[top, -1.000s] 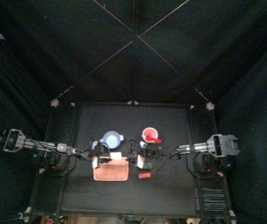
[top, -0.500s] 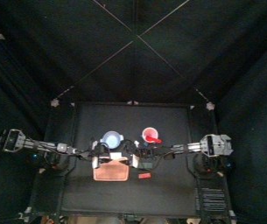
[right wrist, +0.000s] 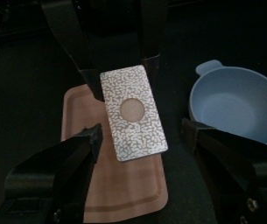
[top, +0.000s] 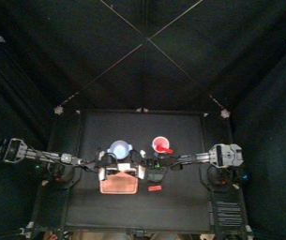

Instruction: Hand over rice

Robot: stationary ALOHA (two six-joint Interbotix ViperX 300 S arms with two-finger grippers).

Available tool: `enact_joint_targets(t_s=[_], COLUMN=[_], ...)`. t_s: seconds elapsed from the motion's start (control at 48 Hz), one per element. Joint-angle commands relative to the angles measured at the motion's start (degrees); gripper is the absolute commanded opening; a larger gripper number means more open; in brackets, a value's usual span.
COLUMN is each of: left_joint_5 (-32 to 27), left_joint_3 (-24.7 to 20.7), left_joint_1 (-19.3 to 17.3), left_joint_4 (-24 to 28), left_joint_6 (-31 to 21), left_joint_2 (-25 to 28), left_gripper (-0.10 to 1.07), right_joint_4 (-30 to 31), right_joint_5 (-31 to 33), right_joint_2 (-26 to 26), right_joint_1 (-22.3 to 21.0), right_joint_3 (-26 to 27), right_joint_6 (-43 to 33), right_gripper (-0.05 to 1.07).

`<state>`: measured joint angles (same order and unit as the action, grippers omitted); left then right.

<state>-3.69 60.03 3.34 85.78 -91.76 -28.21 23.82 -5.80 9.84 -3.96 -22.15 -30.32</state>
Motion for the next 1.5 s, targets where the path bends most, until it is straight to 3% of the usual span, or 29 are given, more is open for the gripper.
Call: enact_joint_targets(t_s=[0.0, 0.229, 0.729, 0.875, 1.125, 1.479], left_joint_5=[-0.09, -0.18, -0.18, -0.35, -3.52, -3.52], left_joint_3=[-1.58, -1.67, -1.41, -1.58, -1.49, -1.49], left_joint_1=[0.09, 0.0, 0.0, 0.0, 0.09, 0.09], left_joint_4=[0.09, 0.18, 0.26, 0.09, 0.09, 0.09], left_joint_6=[0.09, 0.09, 0.09, 0.09, 0.0, 0.0], left_joint_2=[-0.18, -0.18, -0.18, -0.18, -0.18, -0.26], left_gripper=[0.42, 0.42, 0.44, 0.54, 0.84, 0.86], right_joint_4=[0.26, 1.49, 2.2, 2.11, 2.11, 2.02], right_joint_5=[-0.44, -0.7, -0.62, -0.7, -0.53, -0.44], right_joint_2=[-1.23, -0.97, -0.7, -0.7, -0.7, -0.79], right_joint_1=[-0.26, 0.0, 0.18, 0.18, 0.18, 0.18], right_joint_3=[1.58, 1.85, 2.11, 2.11, 1.93, 1.76], right_joint_6=[0.09, 0.0, -0.18, -0.44, -0.53, -0.62], right_gripper=[1.01, 0.98, 0.68, 0.67, 0.67, 0.67])
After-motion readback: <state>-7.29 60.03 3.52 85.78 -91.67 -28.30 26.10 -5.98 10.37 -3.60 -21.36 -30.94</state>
